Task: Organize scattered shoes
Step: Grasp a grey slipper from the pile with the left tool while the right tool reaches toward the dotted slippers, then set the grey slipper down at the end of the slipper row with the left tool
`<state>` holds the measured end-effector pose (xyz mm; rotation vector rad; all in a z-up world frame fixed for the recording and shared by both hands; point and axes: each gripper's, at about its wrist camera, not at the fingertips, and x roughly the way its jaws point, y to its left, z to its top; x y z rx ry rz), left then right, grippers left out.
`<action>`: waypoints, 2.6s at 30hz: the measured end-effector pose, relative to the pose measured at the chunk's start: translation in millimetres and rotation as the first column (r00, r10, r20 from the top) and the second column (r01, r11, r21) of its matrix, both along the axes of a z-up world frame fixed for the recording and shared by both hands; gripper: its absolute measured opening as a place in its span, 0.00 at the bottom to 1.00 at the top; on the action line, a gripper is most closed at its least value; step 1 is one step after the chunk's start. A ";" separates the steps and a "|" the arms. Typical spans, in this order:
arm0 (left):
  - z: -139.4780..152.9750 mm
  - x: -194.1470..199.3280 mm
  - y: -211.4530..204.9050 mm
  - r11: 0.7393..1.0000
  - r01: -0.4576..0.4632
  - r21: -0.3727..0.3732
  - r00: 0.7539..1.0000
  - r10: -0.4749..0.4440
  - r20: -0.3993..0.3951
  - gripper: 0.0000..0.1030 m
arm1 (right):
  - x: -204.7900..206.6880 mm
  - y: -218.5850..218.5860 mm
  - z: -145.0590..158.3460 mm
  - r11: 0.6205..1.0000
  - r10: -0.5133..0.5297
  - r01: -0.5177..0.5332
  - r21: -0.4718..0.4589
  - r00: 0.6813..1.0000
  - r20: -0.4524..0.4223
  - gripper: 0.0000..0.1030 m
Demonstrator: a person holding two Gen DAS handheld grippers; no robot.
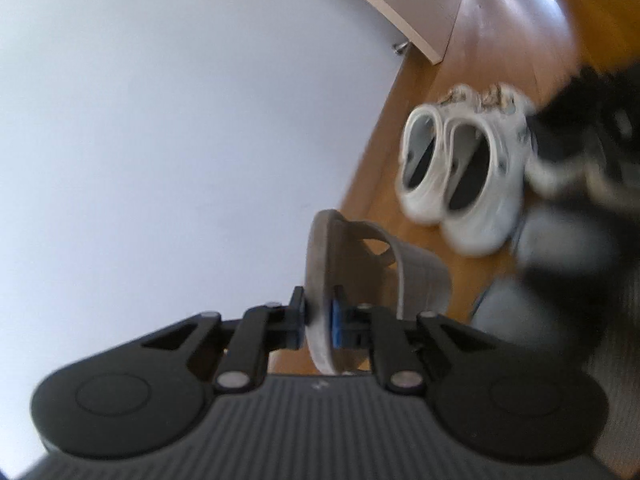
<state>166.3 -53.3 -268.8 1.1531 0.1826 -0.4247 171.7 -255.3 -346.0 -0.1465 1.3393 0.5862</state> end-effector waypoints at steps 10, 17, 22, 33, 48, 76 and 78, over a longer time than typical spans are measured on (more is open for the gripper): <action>-92.7 -144.9 68.1 0.981 0.132 0.142 0.980 -0.109 -0.165 0.25 | 9.6 12.3 18.5 0.991 -0.042 0.050 0.122 0.997 -0.067 0.97; -32.0 -138.7 102.7 0.978 -0.129 -0.167 0.801 0.003 -0.599 0.64 | 68.6 58.7 37.1 0.897 -0.156 0.231 0.378 0.964 -0.217 0.99; 13.8 -112.2 164.9 0.791 -0.510 -0.338 0.543 -0.009 -0.840 0.69 | 115.2 133.8 9.2 0.868 -0.137 0.233 0.440 0.962 -0.238 0.99; 25.4 -96.8 295.2 0.290 -0.875 -0.387 0.400 -0.016 -0.916 0.75 | 136.6 214.4 -90.0 0.772 -0.388 0.523 0.362 0.838 -0.383 0.84; 29.1 -90.8 337.1 0.009 -0.897 -0.442 0.443 0.020 -0.897 0.75 | 78.0 333.9 -37.2 0.862 0.262 -0.085 -0.500 0.918 0.296 0.90; 12.6 -100.2 345.3 -0.013 -0.911 -0.412 0.411 0.027 -0.911 0.75 | 101.5 299.5 -47.8 0.981 -0.150 0.145 0.127 0.988 0.035 0.84; 12.5 -100.4 344.4 -0.010 -0.912 -0.409 0.409 0.027 -0.912 0.75 | 110.1 306.6 -48.0 0.978 -0.168 0.160 0.133 0.984 0.057 0.85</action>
